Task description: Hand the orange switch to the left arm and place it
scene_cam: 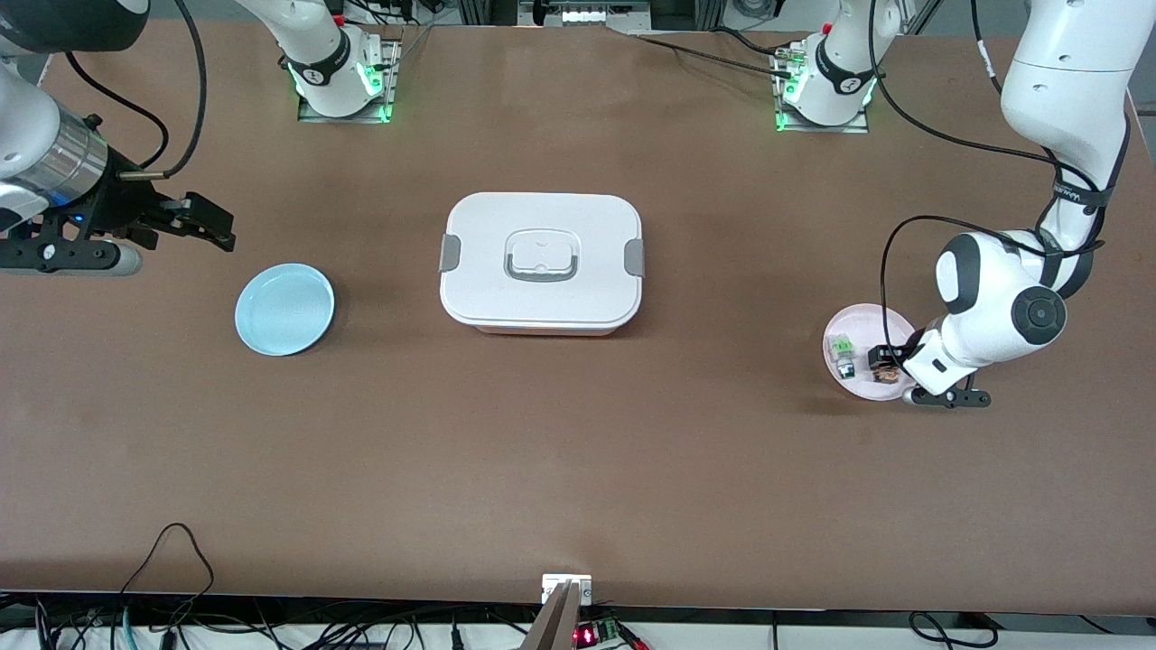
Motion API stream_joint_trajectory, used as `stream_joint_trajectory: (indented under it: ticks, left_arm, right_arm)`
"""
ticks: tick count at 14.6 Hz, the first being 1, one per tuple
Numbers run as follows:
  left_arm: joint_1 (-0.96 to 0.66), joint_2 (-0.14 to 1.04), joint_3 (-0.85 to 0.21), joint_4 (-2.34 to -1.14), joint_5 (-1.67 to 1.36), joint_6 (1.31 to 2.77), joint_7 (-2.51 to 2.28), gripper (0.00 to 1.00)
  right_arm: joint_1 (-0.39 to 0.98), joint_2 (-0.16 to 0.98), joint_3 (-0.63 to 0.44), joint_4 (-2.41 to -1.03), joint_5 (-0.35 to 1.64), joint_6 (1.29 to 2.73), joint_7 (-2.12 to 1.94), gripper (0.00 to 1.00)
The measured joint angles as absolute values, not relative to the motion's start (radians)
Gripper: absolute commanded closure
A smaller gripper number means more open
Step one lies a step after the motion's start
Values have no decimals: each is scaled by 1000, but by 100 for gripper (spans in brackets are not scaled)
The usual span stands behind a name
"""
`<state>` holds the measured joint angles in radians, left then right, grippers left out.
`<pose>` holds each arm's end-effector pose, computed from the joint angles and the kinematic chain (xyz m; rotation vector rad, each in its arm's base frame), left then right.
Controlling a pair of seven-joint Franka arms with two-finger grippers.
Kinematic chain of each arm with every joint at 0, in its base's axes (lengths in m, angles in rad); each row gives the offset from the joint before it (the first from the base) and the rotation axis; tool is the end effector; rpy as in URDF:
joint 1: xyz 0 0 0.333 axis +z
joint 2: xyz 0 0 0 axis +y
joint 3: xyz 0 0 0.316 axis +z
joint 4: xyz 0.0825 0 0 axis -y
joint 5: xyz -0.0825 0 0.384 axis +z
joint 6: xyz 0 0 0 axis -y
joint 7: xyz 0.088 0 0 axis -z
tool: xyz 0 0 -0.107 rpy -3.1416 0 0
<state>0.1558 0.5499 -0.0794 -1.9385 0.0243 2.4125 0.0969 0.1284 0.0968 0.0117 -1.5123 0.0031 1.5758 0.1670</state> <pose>0.6123 0.0483 0.1921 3.1066 -0.0452 -0.1109 0.5782 0.0815 0.5974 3.1399 -0.0424 -0.0527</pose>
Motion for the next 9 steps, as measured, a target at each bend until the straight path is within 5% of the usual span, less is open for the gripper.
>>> stream_joint_trajectory:
  ticks: [9]
  left_arm:
    - [189, 315, -78, -2129, 24, 2410, 110, 0]
  right_arm:
    - [110, 49, -10, -1513, 3, 1545, 173, 0]
